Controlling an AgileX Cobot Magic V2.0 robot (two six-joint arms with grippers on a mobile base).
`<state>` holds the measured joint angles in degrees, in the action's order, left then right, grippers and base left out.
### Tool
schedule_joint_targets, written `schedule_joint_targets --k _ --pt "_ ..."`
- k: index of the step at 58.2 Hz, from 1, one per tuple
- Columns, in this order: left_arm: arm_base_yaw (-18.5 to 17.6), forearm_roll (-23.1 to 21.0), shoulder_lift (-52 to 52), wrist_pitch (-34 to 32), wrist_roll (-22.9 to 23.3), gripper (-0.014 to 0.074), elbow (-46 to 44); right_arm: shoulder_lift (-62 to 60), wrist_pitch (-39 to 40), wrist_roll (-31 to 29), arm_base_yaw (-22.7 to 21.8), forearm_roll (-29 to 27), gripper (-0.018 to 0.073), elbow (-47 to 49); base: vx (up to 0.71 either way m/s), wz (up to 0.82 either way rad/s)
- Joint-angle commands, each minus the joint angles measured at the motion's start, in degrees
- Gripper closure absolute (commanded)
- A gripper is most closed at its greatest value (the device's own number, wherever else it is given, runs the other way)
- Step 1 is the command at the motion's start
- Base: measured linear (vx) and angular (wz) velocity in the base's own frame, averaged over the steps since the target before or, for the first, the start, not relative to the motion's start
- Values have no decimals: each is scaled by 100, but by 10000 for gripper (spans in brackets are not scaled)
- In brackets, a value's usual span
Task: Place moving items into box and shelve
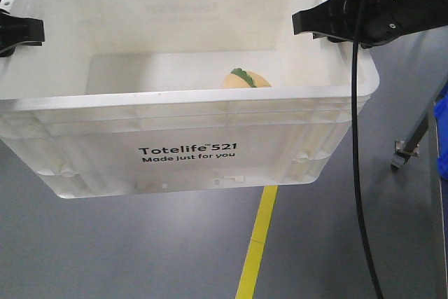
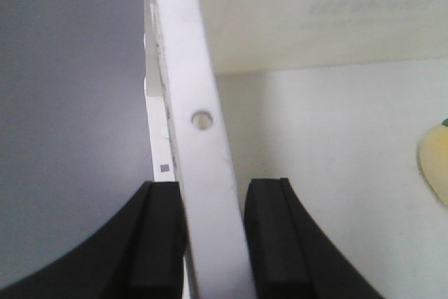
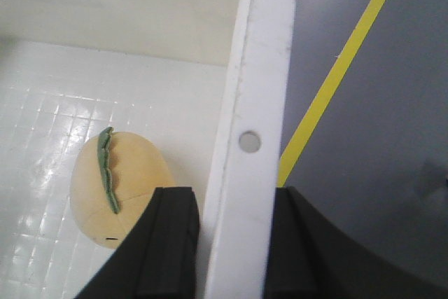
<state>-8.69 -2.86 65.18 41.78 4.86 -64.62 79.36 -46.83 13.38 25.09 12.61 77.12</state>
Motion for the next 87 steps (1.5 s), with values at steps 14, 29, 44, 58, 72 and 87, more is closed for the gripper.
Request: schedule_joint_targets --k 14,29,44,58,72,87 --pt "-25 113 -213 -934 -171 540 -244 -290 709 -86 -40 368 449 262 45 -6" --pt "-25 113 -213 -934 -171 540 -244 -290 709 -86 -40 368 449 262 45 -14" --pt "-25 113 -213 -934 -171 540 -244 -283 709 -86 -40 369 449 262 45 -17" --pt "-25 119 -213 -934 -171 540 -244 -277 709 -86 -40 369 449 262 44 -18" --pt "-25 119 -213 -934 -171 540 -244 -277 709 -86 -40 369 449 262 43 -18" --pt "-25 119 -213 -934 -171 540 -244 -277 709 -86 -40 369 449 262 43 -19"
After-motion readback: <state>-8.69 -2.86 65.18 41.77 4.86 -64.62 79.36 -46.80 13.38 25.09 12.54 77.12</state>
